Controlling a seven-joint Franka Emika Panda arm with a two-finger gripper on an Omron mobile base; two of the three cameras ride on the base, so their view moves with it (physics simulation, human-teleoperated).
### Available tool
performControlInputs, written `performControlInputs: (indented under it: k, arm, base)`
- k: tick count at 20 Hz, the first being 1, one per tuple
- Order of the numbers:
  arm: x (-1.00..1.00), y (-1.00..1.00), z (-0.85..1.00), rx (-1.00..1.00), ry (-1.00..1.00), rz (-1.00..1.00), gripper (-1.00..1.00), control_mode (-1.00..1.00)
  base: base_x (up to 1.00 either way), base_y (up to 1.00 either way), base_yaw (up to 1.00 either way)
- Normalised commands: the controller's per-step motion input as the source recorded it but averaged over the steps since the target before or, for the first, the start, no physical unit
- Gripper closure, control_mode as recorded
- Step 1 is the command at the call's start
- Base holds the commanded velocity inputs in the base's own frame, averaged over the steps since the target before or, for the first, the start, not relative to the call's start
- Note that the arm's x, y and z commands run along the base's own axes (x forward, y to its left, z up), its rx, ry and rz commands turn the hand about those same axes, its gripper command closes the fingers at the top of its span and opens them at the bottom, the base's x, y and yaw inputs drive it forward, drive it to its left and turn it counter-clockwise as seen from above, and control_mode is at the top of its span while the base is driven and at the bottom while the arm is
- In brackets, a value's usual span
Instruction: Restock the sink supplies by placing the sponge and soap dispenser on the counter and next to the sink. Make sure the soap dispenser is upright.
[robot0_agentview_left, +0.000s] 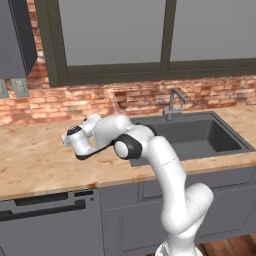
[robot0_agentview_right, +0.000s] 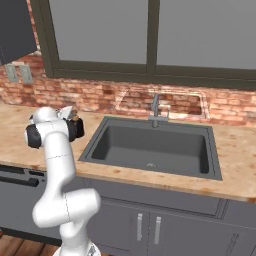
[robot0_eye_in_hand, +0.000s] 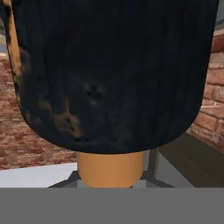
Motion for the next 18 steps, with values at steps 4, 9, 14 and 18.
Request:
performControlInputs:
  k: [4,9,14,18]
  arm:
    - [-0.25,-0.01,-0.31,0.0,-0.03,0.0,1.0,-1.0]
    - [-0.07,-0.06,-0.19,-0.01,-0.13,0.0,1.0,-1.0]
    - [0.0,-0.12,-0.27,-0.01,-0.14,0.0,1.0,-1.0]
    - [0.0,-0.09,-0.4,0.0,-0.11,0.0,-1.0,-1.0]
  base:
    - [0.0,0.0,0.0]
    - [0.0,0.0,0.0]
    - [0.0,0.0,0.0]
    - [0.0,0.0,0.0]
